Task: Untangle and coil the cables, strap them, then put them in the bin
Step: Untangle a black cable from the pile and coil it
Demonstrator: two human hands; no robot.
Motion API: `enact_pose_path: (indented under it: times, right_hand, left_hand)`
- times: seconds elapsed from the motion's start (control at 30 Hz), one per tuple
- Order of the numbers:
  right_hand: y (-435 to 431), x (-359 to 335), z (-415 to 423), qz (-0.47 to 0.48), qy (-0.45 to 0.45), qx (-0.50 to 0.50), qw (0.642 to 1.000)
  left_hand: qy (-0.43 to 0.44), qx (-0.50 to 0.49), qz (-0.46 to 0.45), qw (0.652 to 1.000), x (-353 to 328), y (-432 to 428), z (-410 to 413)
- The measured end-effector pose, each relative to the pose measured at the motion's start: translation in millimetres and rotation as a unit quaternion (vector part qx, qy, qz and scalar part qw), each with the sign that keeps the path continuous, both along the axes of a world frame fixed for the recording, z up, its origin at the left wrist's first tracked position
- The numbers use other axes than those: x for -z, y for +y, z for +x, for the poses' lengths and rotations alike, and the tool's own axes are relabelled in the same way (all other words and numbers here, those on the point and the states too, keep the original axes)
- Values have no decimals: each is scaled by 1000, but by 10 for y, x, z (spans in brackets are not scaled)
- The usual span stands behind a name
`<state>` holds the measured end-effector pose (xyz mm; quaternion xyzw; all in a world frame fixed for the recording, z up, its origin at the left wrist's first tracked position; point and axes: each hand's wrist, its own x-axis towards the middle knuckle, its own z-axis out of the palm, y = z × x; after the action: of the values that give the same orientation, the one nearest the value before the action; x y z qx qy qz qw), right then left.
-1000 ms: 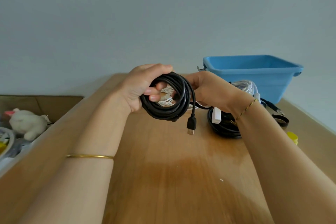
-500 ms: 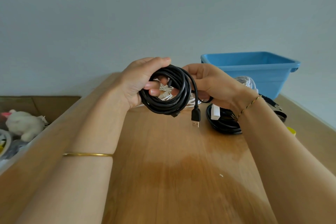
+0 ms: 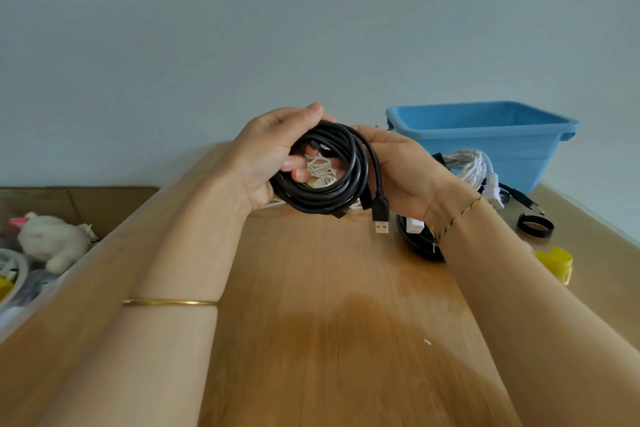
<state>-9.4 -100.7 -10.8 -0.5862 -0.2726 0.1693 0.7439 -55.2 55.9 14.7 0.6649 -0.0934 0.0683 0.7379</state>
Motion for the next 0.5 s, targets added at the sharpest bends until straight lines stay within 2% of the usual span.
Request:
enact_pose_path:
  times: [0.13,0.23,0.5]
  right_hand:
    - [69,-23,-34,22,17,18,999]
    - [110,-20,-36,-19,-56,21,998]
    - [109,61,-19,27,-72,4,997]
  left_hand:
    - [4,-32,3,999,13,5,29]
    - [2,-38,8,999,24,5,32]
    - [-8,47,40,998,14,-14,-12]
